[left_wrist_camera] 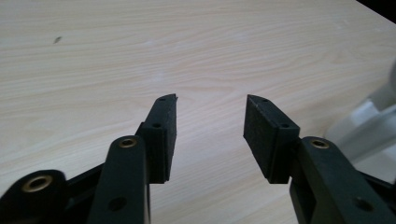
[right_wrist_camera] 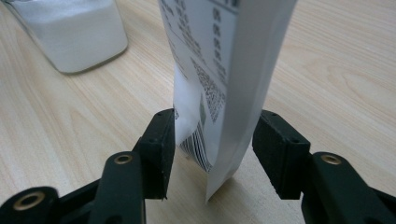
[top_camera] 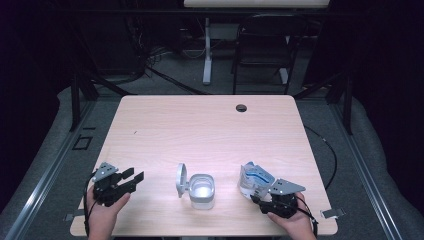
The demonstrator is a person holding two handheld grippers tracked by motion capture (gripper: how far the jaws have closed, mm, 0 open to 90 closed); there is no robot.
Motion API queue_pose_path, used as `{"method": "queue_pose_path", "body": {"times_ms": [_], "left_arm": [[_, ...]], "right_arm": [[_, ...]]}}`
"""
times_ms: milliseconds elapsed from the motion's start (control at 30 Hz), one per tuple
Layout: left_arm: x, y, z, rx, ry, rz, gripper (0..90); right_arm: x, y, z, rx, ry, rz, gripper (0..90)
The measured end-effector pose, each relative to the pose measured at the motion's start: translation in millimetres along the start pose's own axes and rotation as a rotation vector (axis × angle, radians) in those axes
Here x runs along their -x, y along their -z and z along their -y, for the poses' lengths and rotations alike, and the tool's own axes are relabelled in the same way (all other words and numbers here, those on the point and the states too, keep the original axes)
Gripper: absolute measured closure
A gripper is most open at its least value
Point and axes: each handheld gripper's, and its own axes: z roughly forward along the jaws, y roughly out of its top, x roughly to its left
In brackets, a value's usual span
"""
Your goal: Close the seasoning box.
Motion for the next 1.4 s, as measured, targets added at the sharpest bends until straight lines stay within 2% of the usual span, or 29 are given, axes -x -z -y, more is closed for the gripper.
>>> {"method": "queue_pose_path", "body": {"times_ms": [33,167,200,233,267,300,333,367,433,467,500,633,733,833,867,1000,1033,1133,1233,1333,1400], "left_arm": [[8.6,0.1,-1.8,-0.003,-0.026,0.012,60.6],[22.4,1.7,-7.0,0.005,-0.04,0.071,69.4],[22.4,1.7,-7.0,0.005,-0.04,0.071,71.4],[30.9,0.5,-9.1,-0.002,-0.073,0.089,72.6],[30.9,0.5,-9.1,-0.002,-0.073,0.089,75.2],[39.7,-0.8,-10.4,-0.013,-0.106,0.103,77.8],[39.7,-0.8,-10.4,-0.013,-0.106,0.103,79.5],[44.4,-1.6,-11.1,-0.017,-0.117,0.121,79.5],[54.2,-3.3,-12.4,-0.017,-0.13,0.15,86.3],[54.2,-3.3,-12.4,-0.017,-0.13,0.15,88.7],[60.4,-3.9,-14.0,-0.019,-0.146,0.17,90.0],[71.4,-6.7,-15.8,-0.015,-0.161,0.206,90.0],[78.5,-8.7,-17.5,-0.014,-0.182,0.219,90.0],[82.5,-9.1,-18.9,-0.004,-0.183,0.23,90.0],[85.8,-9.0,-20.4,0.002,-0.194,0.235,90.0],[91.0,-9.3,-22.5,0.014,-0.19,0.268,90.0],[96.3,-9.7,-24.1,0.017,-0.201,0.28,90.0],[101.2,-10.2,-25.5,0.024,-0.21,0.296,90.0],[108.1,-10.5,-27.6,0.037,-0.214,0.346,90.0],[113.0,-10.4,-29.3,0.044,-0.228,0.352,90.0],[113.6,-9.3,-30.0,0.05,-0.228,0.335,90.0]], "right_arm": [[-0.1,1.6,-1.3,0.008,-0.017,0.006,47.6],[-2.3,4.9,-2.2,0.012,-0.026,0.014,46.0],[-2.3,4.9,-2.2,0.012,-0.026,0.014,46.0],[-3.6,7.1,-2.7,0.008,-0.018,0.019,44.7],[-3.6,7.1,-2.7,0.008,-0.018,0.019,44.7],[-4.3,9.6,-3.6,0.013,-0.016,0.027,44.0],[-4.3,9.6,-3.6,0.013,-0.016,0.027,44.0],[-4.3,11.1,-4.2,0.015,-0.016,0.028,43.4],[-3.8,14.0,-4.6,0.028,-0.027,0.038,42.5],[-3.5,14.4,-4.4,0.03,-0.031,0.04,42.3],[-3.4,14.5,-4.2,0.03,-0.033,0.044,42.0],[-3.2,14.0,-2.9,0.025,-0.039,0.041,41.0],[-2.6,14.4,-2.0,0.016,-0.038,0.043,40.7],[-1.9,14.9,-1.3,0.02,-0.044,0.046,40.7],[-1.9,15.2,-1.2,0.02,-0.044,0.047,40.7],[-2.0,15.5,-0.9,0.016,-0.043,0.046,40.7],[-2.2,15.3,-0.6,0.016,-0.046,0.047,40.7],[-2.7,14.8,-0.3,0.015,-0.047,0.048,40.7],[-3.2,14.6,0.3,0.017,-0.05,0.046,40.6],[-2.3,15.8,0.9,0.015,-0.049,0.045,40.0],[-1.5,16.9,1.8,0.02,-0.057,0.046,38.4]]}}
